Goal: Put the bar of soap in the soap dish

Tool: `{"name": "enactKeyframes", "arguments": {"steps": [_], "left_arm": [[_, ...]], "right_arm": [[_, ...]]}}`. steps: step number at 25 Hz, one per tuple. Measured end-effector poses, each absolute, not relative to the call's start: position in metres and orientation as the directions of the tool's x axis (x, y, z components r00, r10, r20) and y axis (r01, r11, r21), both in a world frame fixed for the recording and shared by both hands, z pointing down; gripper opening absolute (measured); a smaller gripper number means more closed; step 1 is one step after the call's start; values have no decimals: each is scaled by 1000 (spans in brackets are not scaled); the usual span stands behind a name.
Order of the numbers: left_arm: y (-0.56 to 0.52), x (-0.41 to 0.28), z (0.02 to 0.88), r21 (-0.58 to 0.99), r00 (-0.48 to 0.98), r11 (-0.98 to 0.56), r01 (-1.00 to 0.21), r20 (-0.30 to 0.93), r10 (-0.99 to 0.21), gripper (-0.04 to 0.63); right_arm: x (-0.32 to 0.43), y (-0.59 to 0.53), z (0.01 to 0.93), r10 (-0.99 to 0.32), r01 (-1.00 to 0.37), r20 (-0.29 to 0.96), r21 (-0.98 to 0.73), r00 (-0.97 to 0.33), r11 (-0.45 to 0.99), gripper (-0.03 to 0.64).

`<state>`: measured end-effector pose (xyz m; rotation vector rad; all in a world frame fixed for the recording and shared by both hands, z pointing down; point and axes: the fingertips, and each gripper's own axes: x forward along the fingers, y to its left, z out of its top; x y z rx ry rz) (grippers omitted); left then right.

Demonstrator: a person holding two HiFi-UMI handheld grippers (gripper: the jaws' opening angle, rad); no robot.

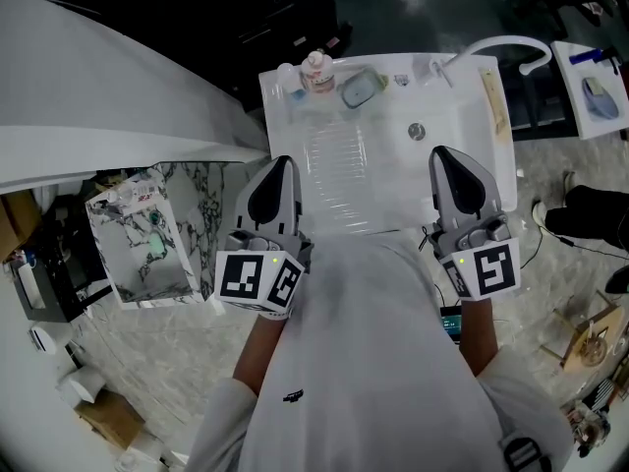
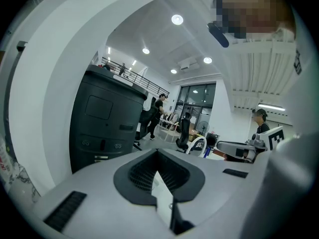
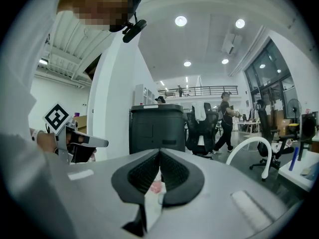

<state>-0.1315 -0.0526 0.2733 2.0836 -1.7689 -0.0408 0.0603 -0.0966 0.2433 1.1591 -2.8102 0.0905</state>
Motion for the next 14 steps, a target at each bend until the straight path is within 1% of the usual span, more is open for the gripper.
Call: {"name": "enactKeyframes", "arguments": {"steps": [14], "left_arm": [[-56, -127, 273, 335, 218, -133, -933, 231, -948, 9]], "right_arm": [[57, -97, 243, -696, -703, 123, -16, -707, 711, 12]]}}
